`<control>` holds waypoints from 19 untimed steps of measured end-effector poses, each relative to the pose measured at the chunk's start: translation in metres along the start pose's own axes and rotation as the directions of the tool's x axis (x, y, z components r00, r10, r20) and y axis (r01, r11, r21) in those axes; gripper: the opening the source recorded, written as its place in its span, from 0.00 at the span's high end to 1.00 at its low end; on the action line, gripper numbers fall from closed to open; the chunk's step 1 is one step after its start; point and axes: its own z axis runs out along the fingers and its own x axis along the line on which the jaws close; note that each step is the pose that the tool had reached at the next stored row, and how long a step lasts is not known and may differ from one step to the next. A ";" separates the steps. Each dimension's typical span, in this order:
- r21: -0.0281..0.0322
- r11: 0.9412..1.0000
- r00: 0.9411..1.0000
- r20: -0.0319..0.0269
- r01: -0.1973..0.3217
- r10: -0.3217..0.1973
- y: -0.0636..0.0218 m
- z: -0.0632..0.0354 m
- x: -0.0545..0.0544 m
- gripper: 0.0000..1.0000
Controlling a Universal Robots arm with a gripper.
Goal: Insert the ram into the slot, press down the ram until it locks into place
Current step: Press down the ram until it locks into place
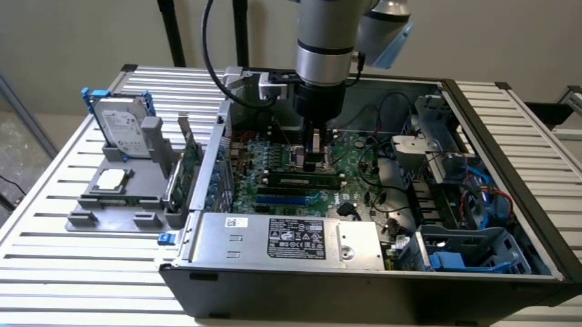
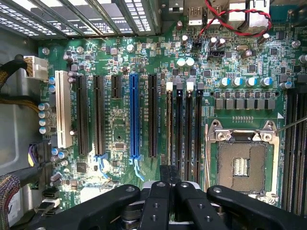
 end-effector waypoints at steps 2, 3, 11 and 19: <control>0.000 1.000 1.000 0.000 0.000 0.000 0.0005 0.0020 0.000 0.89; 0.000 1.000 1.000 0.000 0.000 0.000 0.0010 0.0038 0.000 0.89; 0.002 1.000 1.000 0.000 0.000 0.000 0.0030 0.0119 -0.002 0.89; 0.001 1.000 1.000 -0.001 0.000 0.000 0.0031 0.0194 -0.004 0.89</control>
